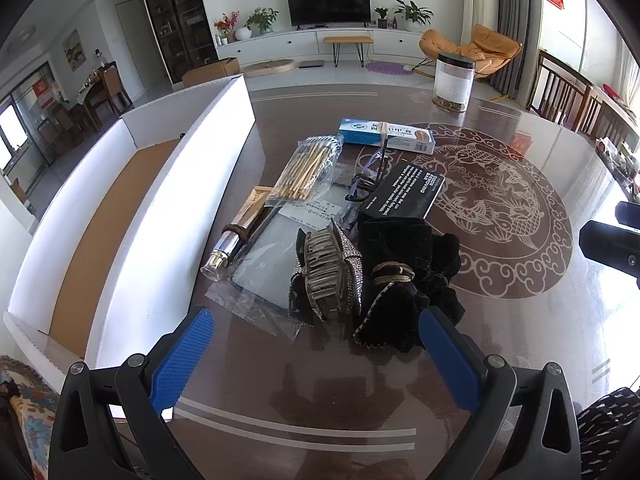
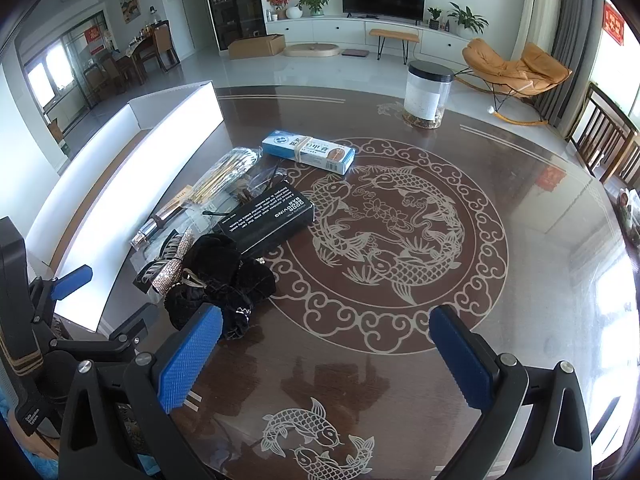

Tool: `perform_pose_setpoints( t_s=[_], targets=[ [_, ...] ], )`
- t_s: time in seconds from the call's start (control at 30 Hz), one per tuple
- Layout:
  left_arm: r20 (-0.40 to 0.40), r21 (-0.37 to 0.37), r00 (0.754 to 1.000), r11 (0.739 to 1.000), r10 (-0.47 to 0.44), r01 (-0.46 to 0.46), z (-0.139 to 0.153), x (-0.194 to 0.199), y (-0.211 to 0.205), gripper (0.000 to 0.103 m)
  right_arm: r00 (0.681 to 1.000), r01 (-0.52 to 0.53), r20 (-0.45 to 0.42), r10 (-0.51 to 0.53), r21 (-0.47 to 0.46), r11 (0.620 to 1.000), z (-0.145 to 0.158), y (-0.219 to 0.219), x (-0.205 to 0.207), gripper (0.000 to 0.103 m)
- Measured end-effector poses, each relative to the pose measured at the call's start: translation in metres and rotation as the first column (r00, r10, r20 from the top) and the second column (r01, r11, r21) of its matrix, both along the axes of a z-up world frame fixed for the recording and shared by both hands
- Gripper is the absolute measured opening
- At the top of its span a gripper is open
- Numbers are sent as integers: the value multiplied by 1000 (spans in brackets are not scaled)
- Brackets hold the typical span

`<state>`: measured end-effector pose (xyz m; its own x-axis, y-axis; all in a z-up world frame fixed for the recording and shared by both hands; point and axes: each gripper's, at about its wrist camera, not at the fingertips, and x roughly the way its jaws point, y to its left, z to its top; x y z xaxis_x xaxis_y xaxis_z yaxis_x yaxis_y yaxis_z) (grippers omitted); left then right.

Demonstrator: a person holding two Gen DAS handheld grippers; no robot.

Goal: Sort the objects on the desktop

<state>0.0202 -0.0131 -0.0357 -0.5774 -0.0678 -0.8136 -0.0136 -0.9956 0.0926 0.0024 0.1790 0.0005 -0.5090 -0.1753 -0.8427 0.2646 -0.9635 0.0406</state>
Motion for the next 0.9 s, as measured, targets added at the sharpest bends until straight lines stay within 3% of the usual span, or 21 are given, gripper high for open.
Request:
perform_pose_setpoints(
  t_s=[0.9],
  targets=[
    [29, 15, 1000, 1000, -9, 8, -6, -2, 3, 103, 1000, -1, 7, 1, 0, 1000, -1, -1, 1, 103]
  ],
)
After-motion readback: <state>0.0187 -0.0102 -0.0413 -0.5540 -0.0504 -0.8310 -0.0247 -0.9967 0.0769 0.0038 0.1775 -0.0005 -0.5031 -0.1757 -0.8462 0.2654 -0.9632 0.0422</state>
